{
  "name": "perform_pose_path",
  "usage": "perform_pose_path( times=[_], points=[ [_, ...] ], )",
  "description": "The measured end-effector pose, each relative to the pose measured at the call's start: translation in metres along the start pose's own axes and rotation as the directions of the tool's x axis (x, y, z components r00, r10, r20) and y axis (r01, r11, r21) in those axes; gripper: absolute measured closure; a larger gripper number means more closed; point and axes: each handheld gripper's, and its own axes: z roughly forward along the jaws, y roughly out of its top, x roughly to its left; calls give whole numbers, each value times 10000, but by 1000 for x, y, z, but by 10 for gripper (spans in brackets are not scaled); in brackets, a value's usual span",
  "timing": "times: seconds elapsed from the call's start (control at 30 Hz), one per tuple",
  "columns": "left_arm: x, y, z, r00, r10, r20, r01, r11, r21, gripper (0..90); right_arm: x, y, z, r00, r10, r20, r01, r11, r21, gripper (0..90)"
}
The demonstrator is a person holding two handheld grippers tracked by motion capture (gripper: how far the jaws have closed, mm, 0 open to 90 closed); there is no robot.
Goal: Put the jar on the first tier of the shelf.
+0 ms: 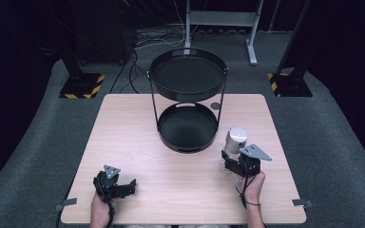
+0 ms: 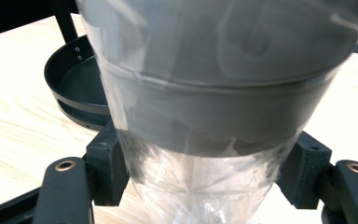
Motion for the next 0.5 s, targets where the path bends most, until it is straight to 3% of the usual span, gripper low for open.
perform_pose_path(
  times=[0.5],
  points=[
    [0,0,0,10000,-15,-7,15,10000,4,0,12,10,6,9991,-304,-281,305,9995,28,295]
  ],
)
